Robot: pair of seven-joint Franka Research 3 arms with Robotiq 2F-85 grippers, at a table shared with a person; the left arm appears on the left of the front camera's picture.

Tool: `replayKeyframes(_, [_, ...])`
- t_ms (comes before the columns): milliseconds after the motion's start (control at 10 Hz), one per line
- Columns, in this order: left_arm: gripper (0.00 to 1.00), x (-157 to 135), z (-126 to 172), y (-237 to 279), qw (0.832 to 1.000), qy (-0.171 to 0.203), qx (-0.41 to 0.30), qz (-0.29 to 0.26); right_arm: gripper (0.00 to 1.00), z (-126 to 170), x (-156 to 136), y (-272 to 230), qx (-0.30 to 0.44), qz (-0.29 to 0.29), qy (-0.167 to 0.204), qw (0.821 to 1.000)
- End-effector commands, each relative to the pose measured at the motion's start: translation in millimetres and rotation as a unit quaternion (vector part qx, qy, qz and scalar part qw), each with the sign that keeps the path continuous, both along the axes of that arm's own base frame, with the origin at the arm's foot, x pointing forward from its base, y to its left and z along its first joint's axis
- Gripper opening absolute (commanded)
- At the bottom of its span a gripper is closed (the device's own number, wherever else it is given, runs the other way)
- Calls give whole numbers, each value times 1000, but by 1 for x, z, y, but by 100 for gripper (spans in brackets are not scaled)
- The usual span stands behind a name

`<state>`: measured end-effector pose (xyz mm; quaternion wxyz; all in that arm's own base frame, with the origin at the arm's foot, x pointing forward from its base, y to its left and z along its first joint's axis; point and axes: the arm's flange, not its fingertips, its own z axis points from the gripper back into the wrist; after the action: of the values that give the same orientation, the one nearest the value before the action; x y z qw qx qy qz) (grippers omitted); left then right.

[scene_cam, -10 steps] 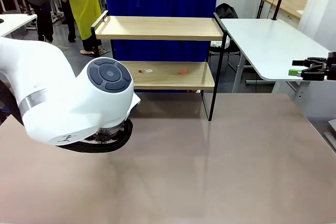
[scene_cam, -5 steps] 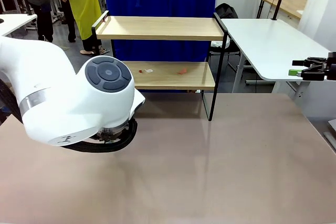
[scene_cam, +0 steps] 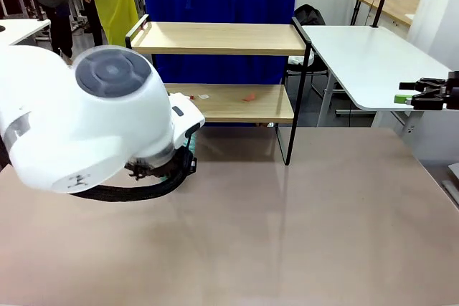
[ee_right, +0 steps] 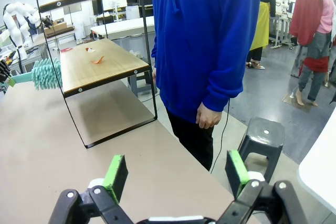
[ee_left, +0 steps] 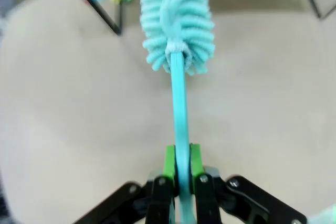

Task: Clean the shelf.
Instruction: Clean the specific section of the Shelf indicated by the human with the Duster.

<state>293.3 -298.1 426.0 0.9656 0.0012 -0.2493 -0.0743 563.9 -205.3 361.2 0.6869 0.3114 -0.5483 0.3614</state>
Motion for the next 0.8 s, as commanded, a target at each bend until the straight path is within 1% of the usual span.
replayKeyframes(0, [13,-36,16,67,991,54,-8,-126,100,4,1,2,-1,2,-3,1000])
replayKeyframes(100, [13,-41,26,78,986,49,-26,-156,100,4,1,2,-1,2,-3,1000])
replayKeyframes(300, [13,-54,34,97,973,74,-1,-219,100,4,1,2,-1,2,-3,1000])
replayKeyframes(400, [13,-60,44,110,969,77,13,-234,100,4,1,2,-1,2,-3,1000])
replayKeyframes(600, [13,-79,74,137,941,106,44,-318,100,4,1,2,-1,2,-3,1000])
replayKeyframes(700, [13,-88,87,149,938,113,48,-324,100,4,1,2,-1,2,-3,1000])
